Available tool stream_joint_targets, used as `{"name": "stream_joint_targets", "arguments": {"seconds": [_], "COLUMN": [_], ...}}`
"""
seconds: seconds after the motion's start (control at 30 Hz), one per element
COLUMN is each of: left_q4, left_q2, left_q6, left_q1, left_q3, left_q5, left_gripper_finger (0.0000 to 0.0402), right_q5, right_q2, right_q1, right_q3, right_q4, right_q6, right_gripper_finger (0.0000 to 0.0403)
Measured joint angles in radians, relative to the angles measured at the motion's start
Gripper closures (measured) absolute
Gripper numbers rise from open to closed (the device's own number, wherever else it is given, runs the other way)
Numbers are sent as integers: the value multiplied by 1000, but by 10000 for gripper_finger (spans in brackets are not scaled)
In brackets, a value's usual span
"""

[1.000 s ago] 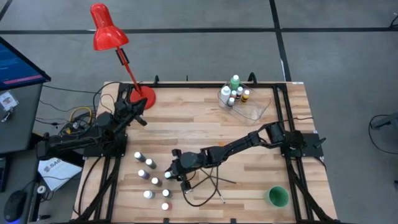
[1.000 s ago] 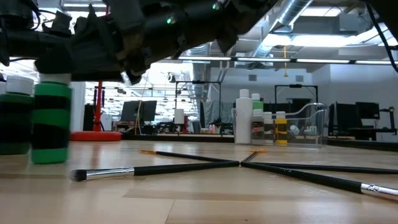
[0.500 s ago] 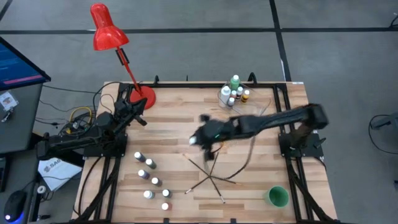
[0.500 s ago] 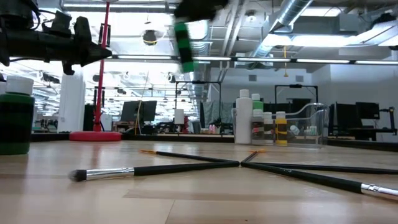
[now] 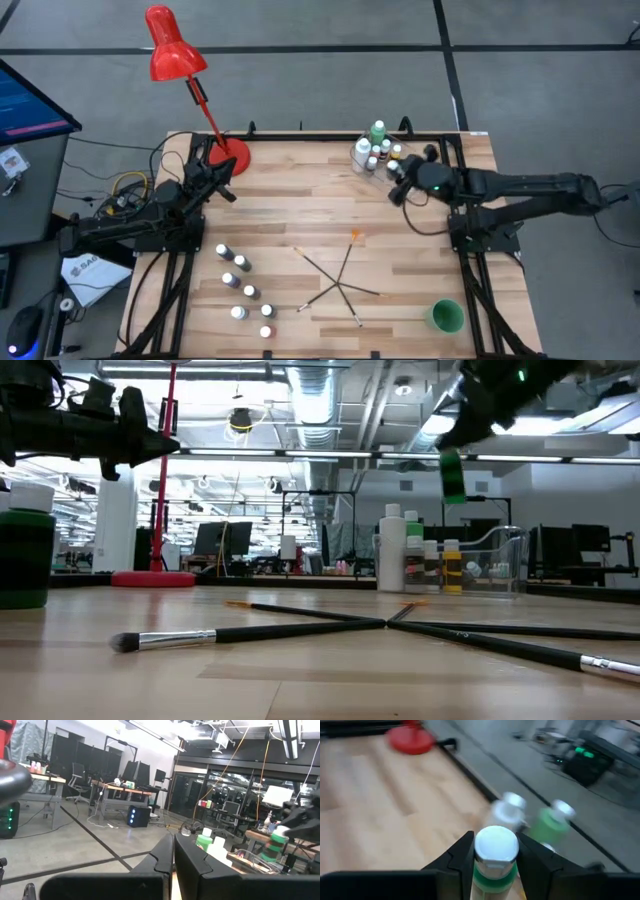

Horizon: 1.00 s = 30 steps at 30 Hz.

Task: Pick & Place Paint Supplies
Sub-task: Put the small green paint bottle into the transparent bin

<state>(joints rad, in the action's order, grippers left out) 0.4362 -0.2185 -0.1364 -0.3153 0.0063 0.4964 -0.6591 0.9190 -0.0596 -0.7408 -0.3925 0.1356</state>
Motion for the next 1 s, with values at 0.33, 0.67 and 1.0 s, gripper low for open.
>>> {"name": "stream_joint_targets", "arguments": {"seconds": [0.33,0.67,1.0], "left_q4": [1,3,8], "left_q2": [0,0,0], "left_q6": [0,0,0], "left_q1": [0,0,0], "left_q3": [0,0,0], "left_q5": [0,0,0], "left_gripper_finger": [394,394,394], "right_q5": [5,8,4], "right_q2": [-82,61,260], "right_q1": [-238,-313,-337], "right_q3": [256,291,291], "right_q4": [244,413,578], "right_q6": [93,152,168], "right_gripper_finger": [284,279,276]}}
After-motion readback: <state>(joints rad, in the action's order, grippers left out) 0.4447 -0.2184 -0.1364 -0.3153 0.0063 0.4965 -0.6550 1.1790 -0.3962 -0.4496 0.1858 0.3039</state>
